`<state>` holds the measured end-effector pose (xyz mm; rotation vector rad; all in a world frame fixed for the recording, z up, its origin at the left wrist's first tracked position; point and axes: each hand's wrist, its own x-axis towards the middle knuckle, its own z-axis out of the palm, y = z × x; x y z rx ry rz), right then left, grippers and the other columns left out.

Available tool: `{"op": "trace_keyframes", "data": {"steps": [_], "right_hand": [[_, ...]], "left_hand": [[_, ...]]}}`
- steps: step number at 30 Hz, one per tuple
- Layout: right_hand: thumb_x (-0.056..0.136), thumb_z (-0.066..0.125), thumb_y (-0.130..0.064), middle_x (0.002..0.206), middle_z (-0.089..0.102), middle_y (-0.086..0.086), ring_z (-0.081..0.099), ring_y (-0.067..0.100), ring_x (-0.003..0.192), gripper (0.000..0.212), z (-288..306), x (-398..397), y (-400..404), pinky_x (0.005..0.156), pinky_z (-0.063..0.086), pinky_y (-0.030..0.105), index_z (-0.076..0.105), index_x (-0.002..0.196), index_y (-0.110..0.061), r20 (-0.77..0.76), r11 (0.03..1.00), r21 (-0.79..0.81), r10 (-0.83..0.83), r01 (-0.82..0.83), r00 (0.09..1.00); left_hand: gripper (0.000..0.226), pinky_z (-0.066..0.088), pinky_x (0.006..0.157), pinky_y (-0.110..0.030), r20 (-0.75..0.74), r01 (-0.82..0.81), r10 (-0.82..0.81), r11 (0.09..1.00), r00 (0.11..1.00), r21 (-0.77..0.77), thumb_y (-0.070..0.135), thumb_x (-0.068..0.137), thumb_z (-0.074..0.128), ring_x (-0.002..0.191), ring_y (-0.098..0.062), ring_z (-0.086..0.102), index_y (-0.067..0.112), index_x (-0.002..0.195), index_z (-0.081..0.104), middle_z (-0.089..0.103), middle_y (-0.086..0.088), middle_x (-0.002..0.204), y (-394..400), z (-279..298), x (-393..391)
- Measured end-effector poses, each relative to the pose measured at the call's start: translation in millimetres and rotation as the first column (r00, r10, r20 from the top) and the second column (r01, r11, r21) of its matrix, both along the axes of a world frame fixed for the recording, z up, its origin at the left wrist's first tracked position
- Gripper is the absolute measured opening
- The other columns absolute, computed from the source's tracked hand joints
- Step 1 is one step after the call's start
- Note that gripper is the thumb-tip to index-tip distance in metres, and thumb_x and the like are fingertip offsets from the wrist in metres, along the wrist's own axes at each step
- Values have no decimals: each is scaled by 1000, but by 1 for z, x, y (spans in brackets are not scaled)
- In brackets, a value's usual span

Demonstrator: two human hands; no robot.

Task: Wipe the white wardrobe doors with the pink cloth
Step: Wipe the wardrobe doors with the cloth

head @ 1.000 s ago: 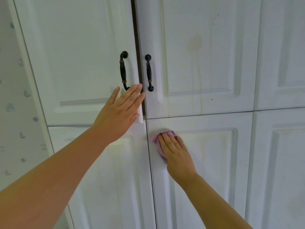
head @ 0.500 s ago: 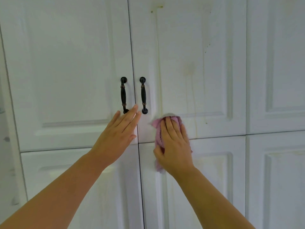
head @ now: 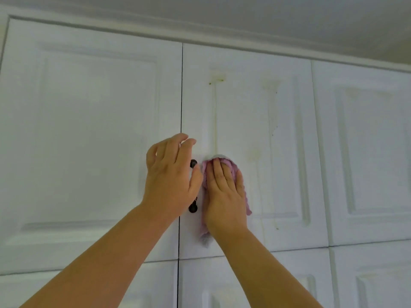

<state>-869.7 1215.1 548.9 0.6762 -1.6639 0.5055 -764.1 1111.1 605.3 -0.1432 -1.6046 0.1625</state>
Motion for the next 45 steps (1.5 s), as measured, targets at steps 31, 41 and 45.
{"op": "trace_keyframes", "data": {"steps": [31, 41, 45], "right_hand": [[82, 30, -32, 120, 59, 6, 50, 27, 116, 53, 224, -10, 21, 94, 25, 41, 68, 114, -14, -234, 983, 43, -162, 176, 959], [96, 42, -15, 145, 41, 6, 32, 26, 138, 48, 256, -8, 13, 120, 19, 38, 45, 144, -15, -228, 997, 47, -46, 58, 973], [96, 43, -19, 138, 46, 8, 40, 28, 131, 41, 264, -18, 36, 109, 31, 38, 52, 136, -14, -209, 995, 19, -96, 102, 973]], "left_hand": [[63, 24, 117, -60, -143, -235, 280, 934, 949, 268, 33, 94, 28, 136, -35, 38, 2, 147, 40, 46, -17, 145, 12, 128, -83], [64, 25, 117, -59, -96, -288, 321, 921, 942, 261, 35, 95, 24, 138, -33, 36, 3, 149, 37, 44, -16, 147, 8, 129, -84], [64, 23, 118, -59, -105, -293, 328, 922, 939, 254, 33, 95, 24, 138, -33, 35, 3, 150, 36, 43, -15, 147, 7, 128, -85]]}}
